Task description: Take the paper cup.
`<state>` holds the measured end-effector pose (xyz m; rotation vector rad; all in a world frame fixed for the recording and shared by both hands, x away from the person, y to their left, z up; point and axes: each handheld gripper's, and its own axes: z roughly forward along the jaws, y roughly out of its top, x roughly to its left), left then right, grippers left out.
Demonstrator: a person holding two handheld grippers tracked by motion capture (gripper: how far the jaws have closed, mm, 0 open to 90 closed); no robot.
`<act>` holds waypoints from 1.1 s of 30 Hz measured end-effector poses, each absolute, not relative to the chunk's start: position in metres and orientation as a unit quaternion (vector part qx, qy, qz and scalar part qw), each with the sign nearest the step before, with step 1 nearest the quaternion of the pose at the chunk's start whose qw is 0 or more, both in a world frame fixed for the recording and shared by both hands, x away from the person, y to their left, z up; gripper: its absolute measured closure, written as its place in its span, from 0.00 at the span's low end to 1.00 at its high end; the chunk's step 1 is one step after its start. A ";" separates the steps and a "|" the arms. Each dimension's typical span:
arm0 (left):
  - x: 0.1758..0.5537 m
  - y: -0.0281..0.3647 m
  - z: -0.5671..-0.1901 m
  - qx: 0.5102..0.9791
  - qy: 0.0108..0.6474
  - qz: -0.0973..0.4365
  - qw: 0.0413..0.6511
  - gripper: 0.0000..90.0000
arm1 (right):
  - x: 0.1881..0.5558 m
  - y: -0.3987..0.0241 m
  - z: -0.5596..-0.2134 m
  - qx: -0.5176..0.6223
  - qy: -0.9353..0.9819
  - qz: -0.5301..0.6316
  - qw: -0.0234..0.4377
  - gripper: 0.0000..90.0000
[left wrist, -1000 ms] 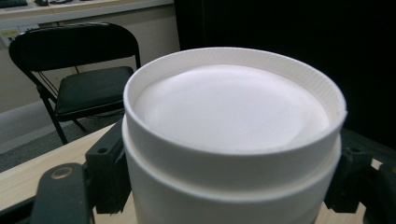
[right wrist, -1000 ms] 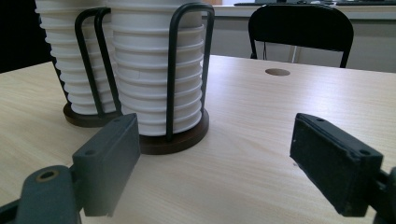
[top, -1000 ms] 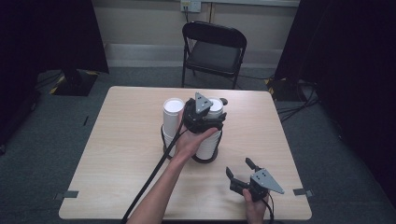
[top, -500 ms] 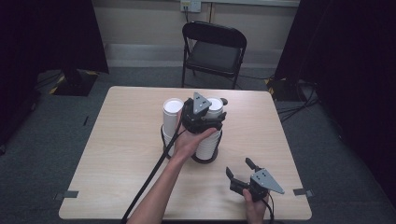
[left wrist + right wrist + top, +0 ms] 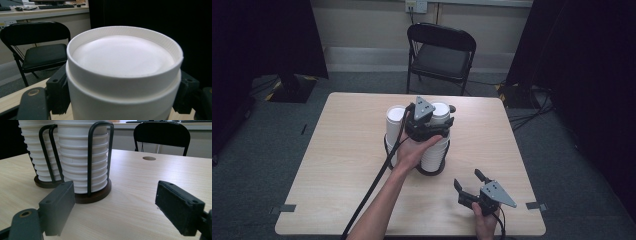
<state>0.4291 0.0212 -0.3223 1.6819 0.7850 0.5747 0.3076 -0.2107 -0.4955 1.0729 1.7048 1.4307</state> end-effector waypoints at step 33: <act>0.410 0.045 -0.291 0.651 0.338 0.269 0.625 0.24 | 0.308 -0.211 -0.496 0.412 0.651 0.547 0.328 0.17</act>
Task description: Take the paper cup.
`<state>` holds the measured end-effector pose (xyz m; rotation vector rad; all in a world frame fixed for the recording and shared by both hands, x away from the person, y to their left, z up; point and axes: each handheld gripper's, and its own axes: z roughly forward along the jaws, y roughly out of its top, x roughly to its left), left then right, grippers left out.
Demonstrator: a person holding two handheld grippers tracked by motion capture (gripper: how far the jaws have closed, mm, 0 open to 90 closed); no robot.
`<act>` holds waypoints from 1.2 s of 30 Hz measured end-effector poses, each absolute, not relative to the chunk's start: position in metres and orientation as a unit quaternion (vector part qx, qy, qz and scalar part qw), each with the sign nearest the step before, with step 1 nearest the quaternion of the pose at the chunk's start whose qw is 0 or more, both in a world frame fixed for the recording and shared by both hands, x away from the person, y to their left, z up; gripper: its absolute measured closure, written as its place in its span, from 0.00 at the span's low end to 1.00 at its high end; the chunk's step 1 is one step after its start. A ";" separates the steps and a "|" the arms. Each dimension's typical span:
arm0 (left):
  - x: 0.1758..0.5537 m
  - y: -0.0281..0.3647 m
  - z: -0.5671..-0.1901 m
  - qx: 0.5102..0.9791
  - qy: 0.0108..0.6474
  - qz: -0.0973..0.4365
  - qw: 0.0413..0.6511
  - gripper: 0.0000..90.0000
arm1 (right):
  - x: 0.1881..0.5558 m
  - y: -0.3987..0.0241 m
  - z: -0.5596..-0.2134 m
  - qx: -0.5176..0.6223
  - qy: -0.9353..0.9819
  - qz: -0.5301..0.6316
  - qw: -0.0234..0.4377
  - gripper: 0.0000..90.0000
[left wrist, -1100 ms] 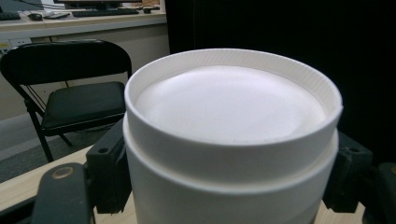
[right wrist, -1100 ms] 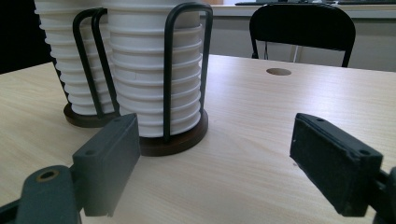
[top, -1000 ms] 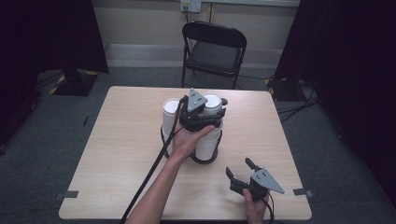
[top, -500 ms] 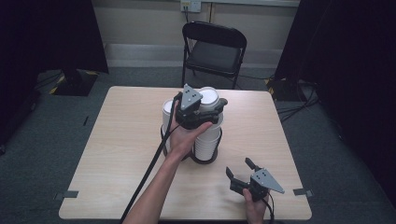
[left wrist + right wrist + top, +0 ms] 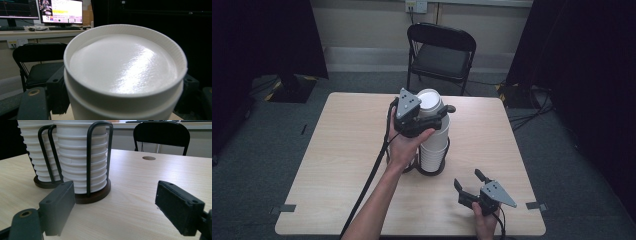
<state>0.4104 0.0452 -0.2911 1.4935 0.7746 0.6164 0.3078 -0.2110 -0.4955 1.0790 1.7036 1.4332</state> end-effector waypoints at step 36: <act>0.367 0.081 -0.295 0.648 0.321 0.262 0.639 0.24 | 0.308 -0.211 -0.496 0.415 0.649 0.546 0.329 0.17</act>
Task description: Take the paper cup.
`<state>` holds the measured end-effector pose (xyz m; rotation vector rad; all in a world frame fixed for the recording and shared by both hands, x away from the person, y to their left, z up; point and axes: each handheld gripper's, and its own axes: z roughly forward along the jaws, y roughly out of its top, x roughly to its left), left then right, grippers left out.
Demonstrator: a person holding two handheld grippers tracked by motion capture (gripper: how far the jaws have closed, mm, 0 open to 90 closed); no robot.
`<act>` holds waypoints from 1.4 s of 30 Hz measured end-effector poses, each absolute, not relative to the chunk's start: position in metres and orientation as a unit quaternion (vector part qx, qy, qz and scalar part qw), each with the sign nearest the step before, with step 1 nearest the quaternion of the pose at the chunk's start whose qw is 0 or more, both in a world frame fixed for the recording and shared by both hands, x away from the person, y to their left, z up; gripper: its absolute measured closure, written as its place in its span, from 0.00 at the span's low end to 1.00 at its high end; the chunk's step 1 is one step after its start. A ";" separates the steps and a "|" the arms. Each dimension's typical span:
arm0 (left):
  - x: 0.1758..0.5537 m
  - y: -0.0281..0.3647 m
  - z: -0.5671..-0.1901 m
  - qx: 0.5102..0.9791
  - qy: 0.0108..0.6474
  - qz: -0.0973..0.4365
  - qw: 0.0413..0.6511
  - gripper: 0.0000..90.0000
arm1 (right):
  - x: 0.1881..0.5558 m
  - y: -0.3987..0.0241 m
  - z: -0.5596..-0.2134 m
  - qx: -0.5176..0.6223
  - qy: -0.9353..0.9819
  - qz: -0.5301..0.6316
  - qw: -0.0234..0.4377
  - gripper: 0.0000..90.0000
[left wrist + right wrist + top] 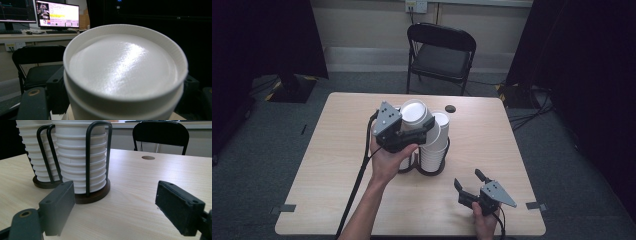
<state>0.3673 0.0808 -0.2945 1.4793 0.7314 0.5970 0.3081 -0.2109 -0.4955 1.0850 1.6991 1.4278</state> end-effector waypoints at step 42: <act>0.341 0.109 -0.367 0.654 0.392 0.135 0.633 0.24 | 0.306 -0.173 -0.493 0.385 0.684 0.544 0.296 0.20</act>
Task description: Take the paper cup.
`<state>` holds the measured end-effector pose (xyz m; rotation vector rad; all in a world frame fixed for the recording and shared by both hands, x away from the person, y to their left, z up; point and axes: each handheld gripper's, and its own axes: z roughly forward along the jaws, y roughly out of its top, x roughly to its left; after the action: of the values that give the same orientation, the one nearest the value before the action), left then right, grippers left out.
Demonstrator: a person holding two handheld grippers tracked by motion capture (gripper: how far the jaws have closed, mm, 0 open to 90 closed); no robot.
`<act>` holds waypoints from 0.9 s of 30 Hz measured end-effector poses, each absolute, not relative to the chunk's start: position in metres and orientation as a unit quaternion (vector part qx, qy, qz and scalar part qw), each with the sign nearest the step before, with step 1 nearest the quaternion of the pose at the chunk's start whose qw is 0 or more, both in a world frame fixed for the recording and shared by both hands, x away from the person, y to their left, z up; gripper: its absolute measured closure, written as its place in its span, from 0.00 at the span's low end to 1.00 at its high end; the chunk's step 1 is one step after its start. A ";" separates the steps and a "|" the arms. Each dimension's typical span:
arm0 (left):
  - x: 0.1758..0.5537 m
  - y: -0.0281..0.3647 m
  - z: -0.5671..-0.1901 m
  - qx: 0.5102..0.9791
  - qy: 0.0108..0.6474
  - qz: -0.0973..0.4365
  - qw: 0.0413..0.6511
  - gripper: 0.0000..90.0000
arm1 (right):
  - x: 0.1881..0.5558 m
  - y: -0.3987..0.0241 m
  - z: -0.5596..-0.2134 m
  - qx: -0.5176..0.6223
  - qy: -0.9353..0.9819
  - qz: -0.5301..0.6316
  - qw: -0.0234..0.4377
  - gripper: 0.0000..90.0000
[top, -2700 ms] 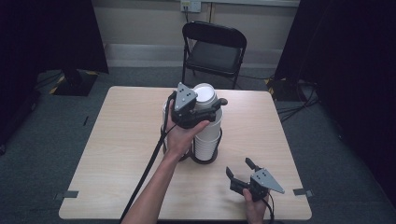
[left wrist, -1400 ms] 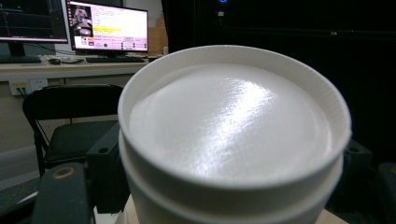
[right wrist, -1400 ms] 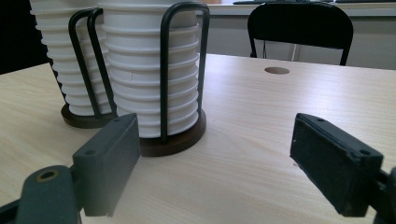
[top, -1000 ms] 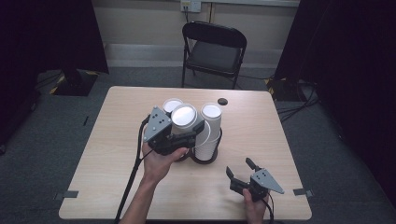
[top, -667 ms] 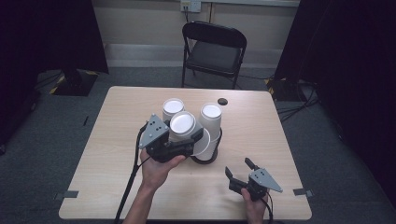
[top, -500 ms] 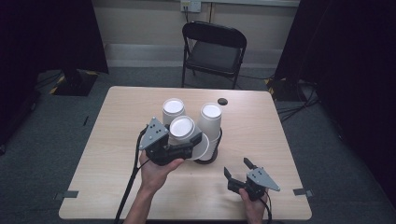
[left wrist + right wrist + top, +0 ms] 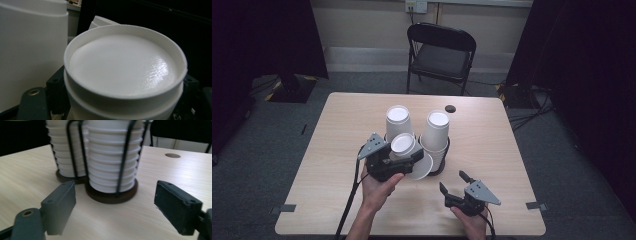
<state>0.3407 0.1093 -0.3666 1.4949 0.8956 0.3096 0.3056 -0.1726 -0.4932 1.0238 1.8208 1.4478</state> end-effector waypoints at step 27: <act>0.322 0.133 -0.422 0.586 0.450 -0.023 0.673 0.24 | 0.285 -0.140 -0.476 0.277 0.674 0.635 0.257 0.52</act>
<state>0.3223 0.1332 -0.4216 1.3190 1.0137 -0.0515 0.2846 -0.1398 -0.4759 0.7528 1.8286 1.7229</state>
